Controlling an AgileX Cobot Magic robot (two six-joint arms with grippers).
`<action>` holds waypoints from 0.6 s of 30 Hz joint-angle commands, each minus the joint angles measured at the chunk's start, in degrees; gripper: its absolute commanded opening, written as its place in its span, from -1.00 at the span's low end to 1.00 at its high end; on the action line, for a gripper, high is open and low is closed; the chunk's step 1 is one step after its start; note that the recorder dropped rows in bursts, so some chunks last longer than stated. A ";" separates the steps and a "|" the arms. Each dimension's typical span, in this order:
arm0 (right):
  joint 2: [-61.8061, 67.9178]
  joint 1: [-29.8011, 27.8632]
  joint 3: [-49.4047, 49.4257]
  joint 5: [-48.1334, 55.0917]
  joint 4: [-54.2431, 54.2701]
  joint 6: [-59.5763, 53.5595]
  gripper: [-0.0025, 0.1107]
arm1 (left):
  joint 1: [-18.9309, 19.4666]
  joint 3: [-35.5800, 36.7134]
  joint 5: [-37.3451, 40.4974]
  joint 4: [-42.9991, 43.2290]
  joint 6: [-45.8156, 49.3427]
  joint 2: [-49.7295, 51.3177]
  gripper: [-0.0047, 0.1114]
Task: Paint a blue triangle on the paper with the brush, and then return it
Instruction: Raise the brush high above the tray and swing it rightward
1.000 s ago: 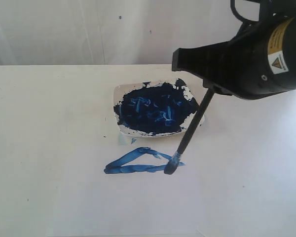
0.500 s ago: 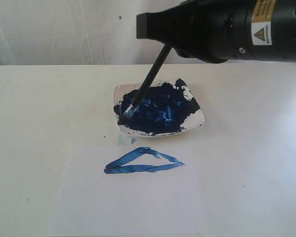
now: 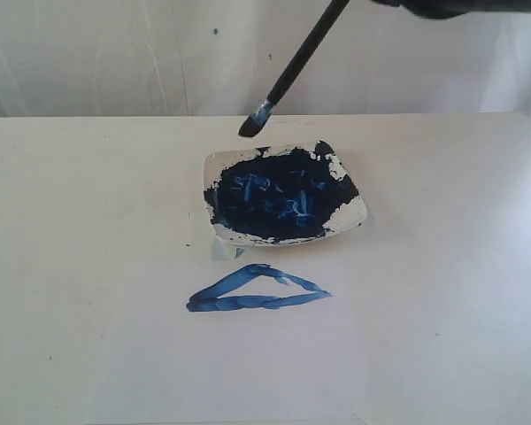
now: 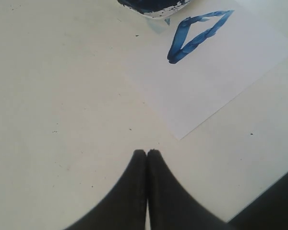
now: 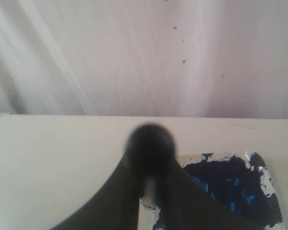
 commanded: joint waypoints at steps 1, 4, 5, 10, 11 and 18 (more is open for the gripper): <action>3.09 -6.00 -3.54 -2.34 3.00 0.99 -0.96 | -0.27 1.20 5.08 0.88 -0.13 -0.42 -0.92; 6.30 -9.63 -4.86 -6.45 7.30 -0.10 -0.96 | -0.27 4.89 5.08 2.68 -0.13 -0.67 -0.92; 7.43 -10.82 -5.05 -8.35 9.12 -0.44 -0.96 | -0.27 6.42 4.54 3.36 -0.13 -0.67 -0.92; 13.36 -15.02 -7.12 -11.94 19.17 -5.43 -0.96 | -0.27 13.63 -2.25 8.11 -0.13 -0.67 -0.92; 14.26 -15.55 -7.59 -11.85 21.48 -8.43 -0.96 | -0.27 14.67 -4.08 8.86 -0.13 -0.67 -0.92; 21.52 -20.58 -13.58 -5.77 54.62 -43.15 -0.96 | -0.27 21.14 -14.54 10.53 -0.13 -0.67 -0.92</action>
